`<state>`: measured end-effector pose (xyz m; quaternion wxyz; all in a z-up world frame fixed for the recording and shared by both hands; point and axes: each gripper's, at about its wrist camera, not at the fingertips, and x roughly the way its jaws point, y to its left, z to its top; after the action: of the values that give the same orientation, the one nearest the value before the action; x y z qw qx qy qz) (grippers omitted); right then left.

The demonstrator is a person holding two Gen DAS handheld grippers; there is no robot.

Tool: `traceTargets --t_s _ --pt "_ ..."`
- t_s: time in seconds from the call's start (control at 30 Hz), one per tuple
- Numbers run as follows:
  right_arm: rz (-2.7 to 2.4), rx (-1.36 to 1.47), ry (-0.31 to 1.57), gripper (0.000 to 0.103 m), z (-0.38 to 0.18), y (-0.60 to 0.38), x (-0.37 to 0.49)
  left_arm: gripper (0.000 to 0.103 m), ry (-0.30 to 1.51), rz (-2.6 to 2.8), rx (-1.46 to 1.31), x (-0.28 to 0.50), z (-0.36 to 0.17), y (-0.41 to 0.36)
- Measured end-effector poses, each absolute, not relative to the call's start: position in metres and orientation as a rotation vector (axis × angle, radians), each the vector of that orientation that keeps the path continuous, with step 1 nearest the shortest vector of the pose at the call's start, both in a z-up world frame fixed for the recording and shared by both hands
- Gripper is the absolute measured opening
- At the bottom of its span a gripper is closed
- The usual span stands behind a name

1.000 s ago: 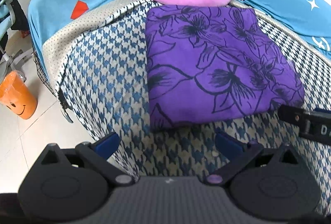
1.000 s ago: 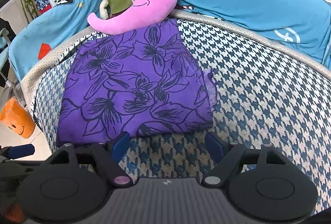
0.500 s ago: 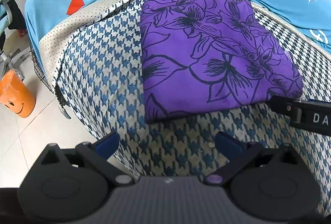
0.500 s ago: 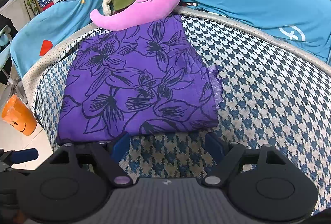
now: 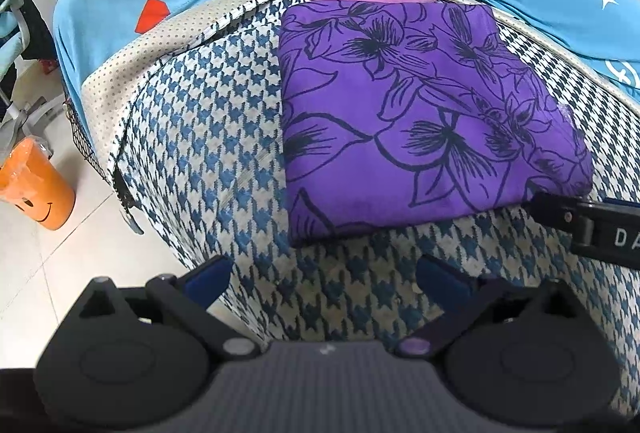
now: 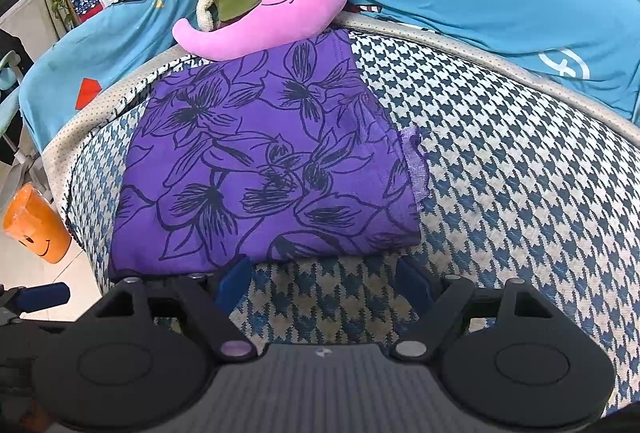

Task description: Fold clothes

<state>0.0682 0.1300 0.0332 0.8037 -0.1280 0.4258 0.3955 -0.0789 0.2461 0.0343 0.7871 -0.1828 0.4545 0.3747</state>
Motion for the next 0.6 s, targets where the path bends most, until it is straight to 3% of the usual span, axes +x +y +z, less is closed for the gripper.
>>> traceTargets --t_s 0.6 --pt "0.846 -0.277 0.909 0.08 0.0334 0.1295 0.0686 0.103 0.98 0.831 -0.381 -0.0792 0.0335 0.2482"
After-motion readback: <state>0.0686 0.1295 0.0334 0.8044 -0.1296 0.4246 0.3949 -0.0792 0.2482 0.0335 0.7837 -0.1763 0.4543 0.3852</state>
